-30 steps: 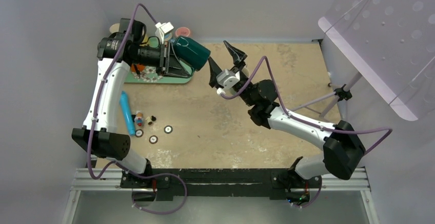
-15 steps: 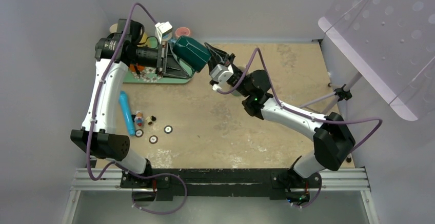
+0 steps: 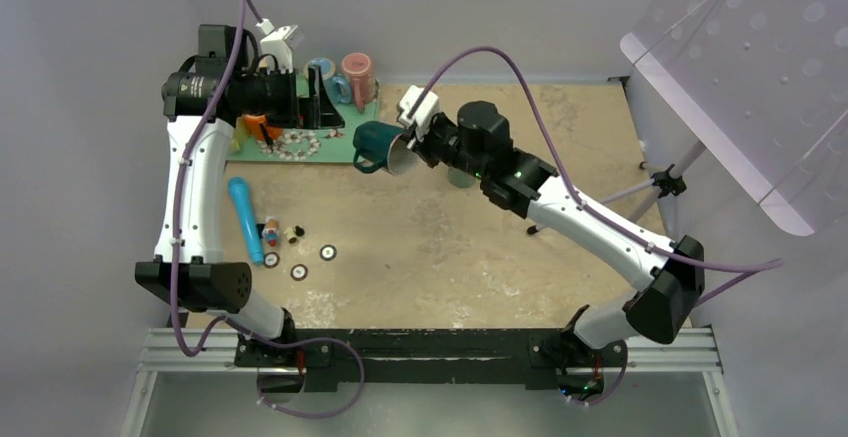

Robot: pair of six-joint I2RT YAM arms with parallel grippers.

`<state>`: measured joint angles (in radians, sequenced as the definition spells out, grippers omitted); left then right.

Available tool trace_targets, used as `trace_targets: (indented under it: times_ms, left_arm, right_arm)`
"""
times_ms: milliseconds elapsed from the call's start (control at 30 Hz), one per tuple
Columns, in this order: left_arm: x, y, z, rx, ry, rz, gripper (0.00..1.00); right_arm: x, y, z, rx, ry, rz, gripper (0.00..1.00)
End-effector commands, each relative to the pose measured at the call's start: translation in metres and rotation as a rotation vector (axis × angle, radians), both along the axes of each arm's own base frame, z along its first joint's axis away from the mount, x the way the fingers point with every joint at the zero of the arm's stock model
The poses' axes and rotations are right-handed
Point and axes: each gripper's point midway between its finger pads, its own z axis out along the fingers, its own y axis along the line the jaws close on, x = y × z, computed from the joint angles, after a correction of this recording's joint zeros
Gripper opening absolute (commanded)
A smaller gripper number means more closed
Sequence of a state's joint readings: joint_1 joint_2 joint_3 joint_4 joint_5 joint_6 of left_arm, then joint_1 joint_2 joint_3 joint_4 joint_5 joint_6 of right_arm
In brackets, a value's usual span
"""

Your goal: Turn the mug right side up

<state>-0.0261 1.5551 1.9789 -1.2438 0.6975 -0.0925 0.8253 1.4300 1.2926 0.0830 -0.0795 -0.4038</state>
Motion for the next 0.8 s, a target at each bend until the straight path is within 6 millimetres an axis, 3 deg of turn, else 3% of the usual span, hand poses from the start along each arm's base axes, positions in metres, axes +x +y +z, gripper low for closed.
trace_targets:
  times_ms: [0, 167, 300, 467, 733, 767]
  left_arm:
    - [0.044, 0.062, -0.006, 0.299, -0.150, 0.246, 1.00]
    - [0.062, 0.092, -0.051, 0.461, -0.078, 0.303, 1.00]
    - [0.073, 0.103, -0.087, 0.518, -0.010, 0.303, 1.00]
    - [0.085, 0.116, -0.123, 0.584, 0.039, 0.311, 1.00]
    - [0.094, 0.122, -0.163, 0.646, 0.097, 0.267, 0.98]
    - [0.096, 0.133, -0.167, 0.644, 0.113, 0.289, 0.96]
  right_arm:
    - [-0.027, -0.016, -0.007, 0.021, 0.462, -0.107, 0.00]
    - [-0.060, -0.036, -0.091, -0.161, 0.911, -0.249, 0.00]
    - [-0.072, -0.056, -0.141, -0.210, 1.109, -0.311, 0.00]
    - [-0.050, -0.089, -0.161, -0.136, 1.126, -0.453, 0.00]
    - [-0.040, -0.141, -0.208, -0.280, 1.134, -0.643, 0.00]
    - [-0.035, -0.150, -0.212, -0.297, 1.129, -0.682, 0.00]
